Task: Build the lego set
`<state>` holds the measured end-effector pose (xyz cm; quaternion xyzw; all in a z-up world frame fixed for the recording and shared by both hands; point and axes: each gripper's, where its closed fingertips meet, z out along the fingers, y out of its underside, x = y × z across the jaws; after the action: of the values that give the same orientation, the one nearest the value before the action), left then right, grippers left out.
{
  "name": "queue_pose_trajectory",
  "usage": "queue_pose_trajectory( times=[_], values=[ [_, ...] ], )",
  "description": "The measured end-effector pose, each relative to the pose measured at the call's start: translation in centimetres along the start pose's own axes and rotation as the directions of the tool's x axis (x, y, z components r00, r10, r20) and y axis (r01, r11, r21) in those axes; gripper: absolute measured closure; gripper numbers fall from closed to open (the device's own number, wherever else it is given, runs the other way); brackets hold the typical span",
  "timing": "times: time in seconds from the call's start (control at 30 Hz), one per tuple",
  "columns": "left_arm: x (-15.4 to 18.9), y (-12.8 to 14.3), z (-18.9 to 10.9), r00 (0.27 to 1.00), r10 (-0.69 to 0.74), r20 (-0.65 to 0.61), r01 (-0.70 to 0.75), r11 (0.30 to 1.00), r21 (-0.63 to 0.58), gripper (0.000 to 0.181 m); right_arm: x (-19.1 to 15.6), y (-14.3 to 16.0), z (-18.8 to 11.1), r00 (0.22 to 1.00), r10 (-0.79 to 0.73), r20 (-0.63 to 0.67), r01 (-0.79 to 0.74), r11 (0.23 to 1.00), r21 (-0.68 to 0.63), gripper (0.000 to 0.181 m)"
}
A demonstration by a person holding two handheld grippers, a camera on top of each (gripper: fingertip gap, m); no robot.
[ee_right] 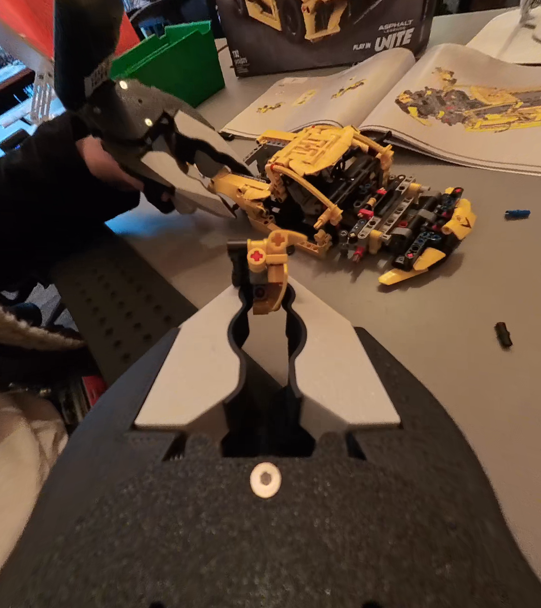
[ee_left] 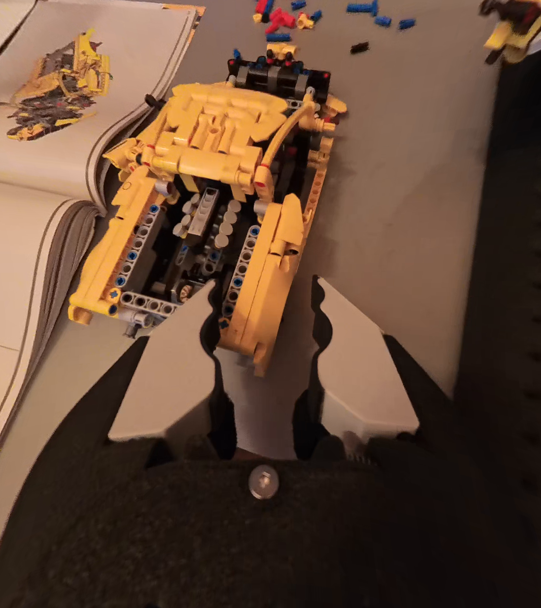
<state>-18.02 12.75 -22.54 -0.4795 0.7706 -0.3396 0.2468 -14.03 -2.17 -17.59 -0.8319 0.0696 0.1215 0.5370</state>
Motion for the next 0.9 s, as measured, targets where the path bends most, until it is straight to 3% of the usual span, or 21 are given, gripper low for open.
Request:
queue_pose_trajectory(
  times=[0.17,0.3,0.4,0.5,0.6,0.67,0.73,0.8,0.9],
  values=[
    [3.5,-1.1,0.6,0.996,-0.046,-0.071,0.046,0.999,-0.012,0.142,1.7,-0.4,-0.8,0.996,0.003,-0.084,0.002,0.999,0.054,0.167],
    [8.3,-3.0,2.3,0.992,-0.053,-0.112,0.055,0.998,0.011,0.139,4.0,-1.4,-1.7,0.993,-0.007,-0.114,0.019,0.994,0.107,0.167],
    [11.0,-4.6,3.3,0.988,-0.067,-0.138,0.07,0.997,0.014,0.127,6.4,-3.3,-3.2,0.993,-0.006,-0.121,0.025,0.987,0.158,0.167],
    [10.5,-7.1,2.1,0.976,-0.151,-0.158,0.167,0.981,0.096,0.128,8.4,-4.1,-3.3,0.996,0.073,0.041,-0.079,0.981,0.178,0.167],
    [6.8,-8.5,0.5,0.972,-0.215,-0.096,0.226,0.966,0.128,0.128,10.8,-1.8,-2.4,0.98,0.177,0.087,-0.18,0.983,0.032,0.166],
    [4.9,-8.7,0.6,0.992,-0.118,-0.034,0.121,0.989,0.08,0.127,11.2,-1.3,-2.3,0.977,0.187,0.101,-0.188,0.982,0.0,0.166],
    [4.1,-8.7,1.5,0.995,0.104,-0.015,-0.104,0.995,-0.009,0.121,11.0,-1.5,-2.6,0.982,0.162,0.097,-0.165,0.986,0.023,0.166],
    [4.3,-8.8,2.2,0.945,0.315,-0.088,-0.321,0.944,-0.073,0.119,10.7,-1.8,-3.0,0.984,0.149,0.094,-0.155,0.986,0.057,0.167],
    [3.7,-9.7,3.6,0.873,0.433,-0.225,-0.468,0.873,-0.138,0.114,10.3,-2.4,-3.8,0.984,0.149,0.095,-0.159,0.98,0.115,0.167]
  ],
)
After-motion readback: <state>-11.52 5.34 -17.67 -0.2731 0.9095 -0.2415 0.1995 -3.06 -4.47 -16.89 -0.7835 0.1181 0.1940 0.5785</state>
